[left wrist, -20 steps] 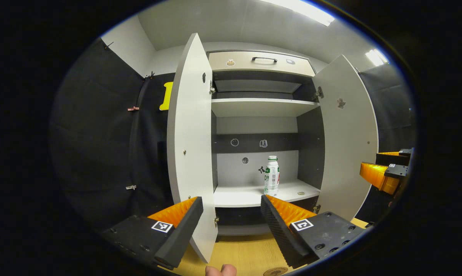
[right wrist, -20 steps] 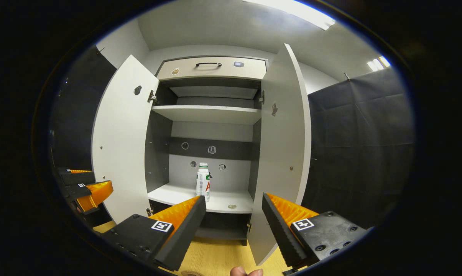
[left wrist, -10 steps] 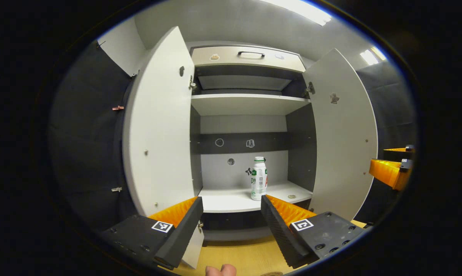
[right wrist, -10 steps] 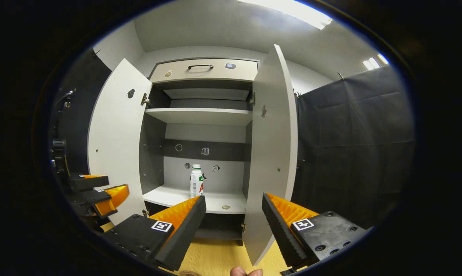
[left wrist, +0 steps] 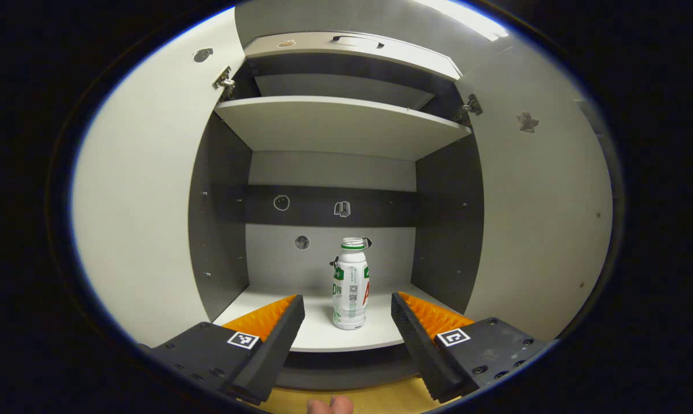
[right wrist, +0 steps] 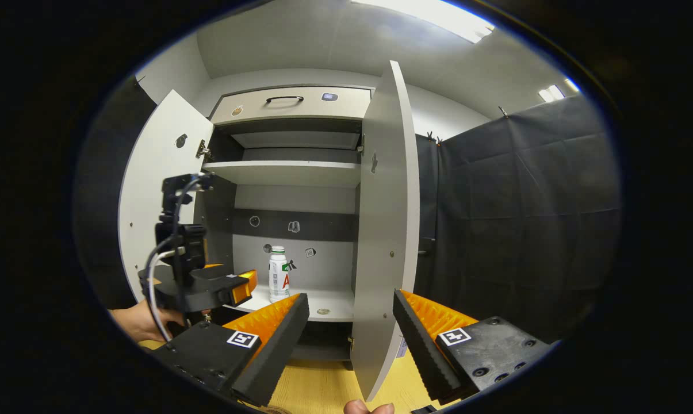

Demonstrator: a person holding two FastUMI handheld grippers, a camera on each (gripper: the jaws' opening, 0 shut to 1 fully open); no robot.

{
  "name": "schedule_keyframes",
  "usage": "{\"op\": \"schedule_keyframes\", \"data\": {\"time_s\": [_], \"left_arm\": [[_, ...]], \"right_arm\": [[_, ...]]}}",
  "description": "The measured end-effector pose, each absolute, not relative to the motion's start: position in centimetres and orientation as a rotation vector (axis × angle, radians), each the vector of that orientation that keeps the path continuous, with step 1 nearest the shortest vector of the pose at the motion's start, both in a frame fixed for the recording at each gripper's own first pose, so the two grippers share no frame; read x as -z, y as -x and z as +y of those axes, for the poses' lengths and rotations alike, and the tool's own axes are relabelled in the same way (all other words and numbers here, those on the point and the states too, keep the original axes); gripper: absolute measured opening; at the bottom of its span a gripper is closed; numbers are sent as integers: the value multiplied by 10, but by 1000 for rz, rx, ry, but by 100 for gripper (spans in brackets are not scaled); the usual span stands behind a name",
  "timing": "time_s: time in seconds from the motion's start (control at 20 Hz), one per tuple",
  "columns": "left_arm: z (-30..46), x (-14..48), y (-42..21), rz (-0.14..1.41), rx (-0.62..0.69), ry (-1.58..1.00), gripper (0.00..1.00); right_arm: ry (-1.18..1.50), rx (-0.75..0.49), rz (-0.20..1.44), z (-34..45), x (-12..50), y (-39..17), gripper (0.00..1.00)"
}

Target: Grasp the bottle in the cabinet with the left hand and place it on the coaster, then close the right door with the right hand and the left door with the left hand.

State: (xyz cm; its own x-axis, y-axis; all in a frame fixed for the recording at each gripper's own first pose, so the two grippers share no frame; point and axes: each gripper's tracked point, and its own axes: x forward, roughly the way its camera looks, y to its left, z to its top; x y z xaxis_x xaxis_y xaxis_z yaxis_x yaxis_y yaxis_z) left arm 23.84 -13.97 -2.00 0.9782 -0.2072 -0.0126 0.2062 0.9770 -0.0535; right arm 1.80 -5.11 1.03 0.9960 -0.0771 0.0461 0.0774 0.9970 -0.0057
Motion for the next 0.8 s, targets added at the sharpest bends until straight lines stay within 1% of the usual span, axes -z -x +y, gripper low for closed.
{"op": "schedule_keyframes", "data": {"time_s": [0.25, 0.45, 0.7, 0.8], "left_arm": [[-156, 35, -304, 42, 198, 65, 96], [-158, 46, -348, 42, 160, 35, 96], [-164, 68, -381, 68, 156, 32, 96], [-169, 73, -387, 73, 176, 38, 96]], "right_arm": [[15, 44, -61, -50, -11, -29, 98], [22, 19, -46, -46, -5, -37, 98], [48, 27, -37, -56, 0, -45, 97], [50, 24, -41, -55, -1, -44, 98]]}}
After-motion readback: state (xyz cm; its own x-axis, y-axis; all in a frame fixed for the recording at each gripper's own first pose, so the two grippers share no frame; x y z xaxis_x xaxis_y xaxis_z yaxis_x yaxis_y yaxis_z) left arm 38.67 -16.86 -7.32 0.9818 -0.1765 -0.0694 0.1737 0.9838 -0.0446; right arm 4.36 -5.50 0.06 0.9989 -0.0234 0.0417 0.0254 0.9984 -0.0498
